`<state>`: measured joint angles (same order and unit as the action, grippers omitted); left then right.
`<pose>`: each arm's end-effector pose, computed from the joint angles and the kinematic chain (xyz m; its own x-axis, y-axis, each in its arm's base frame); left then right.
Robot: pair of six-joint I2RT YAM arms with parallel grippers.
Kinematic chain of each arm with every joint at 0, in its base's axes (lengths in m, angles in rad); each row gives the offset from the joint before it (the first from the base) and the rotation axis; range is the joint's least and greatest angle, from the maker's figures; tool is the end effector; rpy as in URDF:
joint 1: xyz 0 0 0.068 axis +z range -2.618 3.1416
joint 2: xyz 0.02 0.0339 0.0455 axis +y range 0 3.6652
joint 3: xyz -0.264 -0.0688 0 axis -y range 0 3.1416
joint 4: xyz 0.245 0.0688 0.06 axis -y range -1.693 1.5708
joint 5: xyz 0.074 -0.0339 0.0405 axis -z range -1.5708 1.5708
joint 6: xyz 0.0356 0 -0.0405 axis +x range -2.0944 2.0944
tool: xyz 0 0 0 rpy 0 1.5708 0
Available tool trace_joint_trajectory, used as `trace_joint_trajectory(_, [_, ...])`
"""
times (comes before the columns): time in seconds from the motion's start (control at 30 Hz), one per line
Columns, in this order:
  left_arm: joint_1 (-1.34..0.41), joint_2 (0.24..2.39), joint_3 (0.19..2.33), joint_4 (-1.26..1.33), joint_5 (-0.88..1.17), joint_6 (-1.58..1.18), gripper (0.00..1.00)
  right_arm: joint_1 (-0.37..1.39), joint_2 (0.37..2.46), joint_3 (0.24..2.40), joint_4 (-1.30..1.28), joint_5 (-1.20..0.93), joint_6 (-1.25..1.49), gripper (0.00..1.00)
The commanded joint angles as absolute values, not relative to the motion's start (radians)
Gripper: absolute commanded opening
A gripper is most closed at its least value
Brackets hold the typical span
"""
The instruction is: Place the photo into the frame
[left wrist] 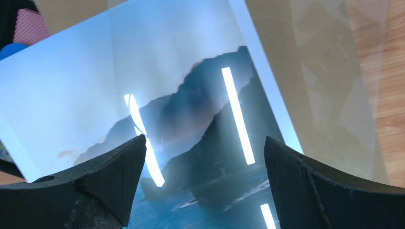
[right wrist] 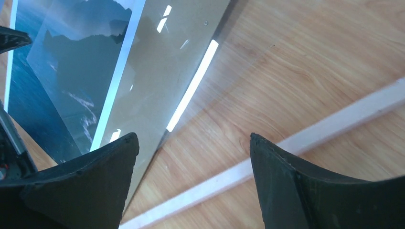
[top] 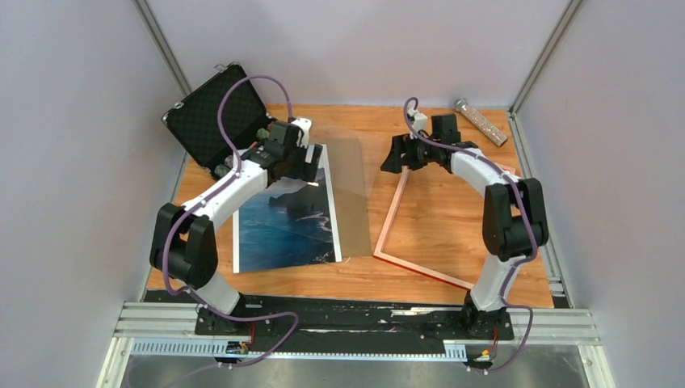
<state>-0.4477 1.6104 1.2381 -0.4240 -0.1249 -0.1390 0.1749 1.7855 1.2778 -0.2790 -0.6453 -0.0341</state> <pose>0.3237 -0.1505 0.2659 -0.6867 0.1773 -0.7049 0.2583 0.9660 -0.0087 0.3822 0.0893 0.2322 -0.6778 -0.1474 -0.7203 -0.5807 0.7082 0.4015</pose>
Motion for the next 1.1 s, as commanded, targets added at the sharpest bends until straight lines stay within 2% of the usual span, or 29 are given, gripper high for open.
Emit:
trace_joint_trajectory(0.0, [-0.362,1.558,1.243,-0.407,-0.037,-0.055,1.00,0.210,1.913,1.396,-0.229,-0.688,0.138,0.85])
trace_joint_trajectory(0.33, [-0.200,1.702,1.382,-0.521,0.109,-0.041,1.00,0.253,2.114,1.514,-0.228,-0.666,0.264,0.82])
trace_joint_trajectory(1.07, [-0.151,1.880,1.417,-0.505,0.214,-0.058,1.00,0.253,2.180,1.504,-0.209,-0.720,0.330,0.82])
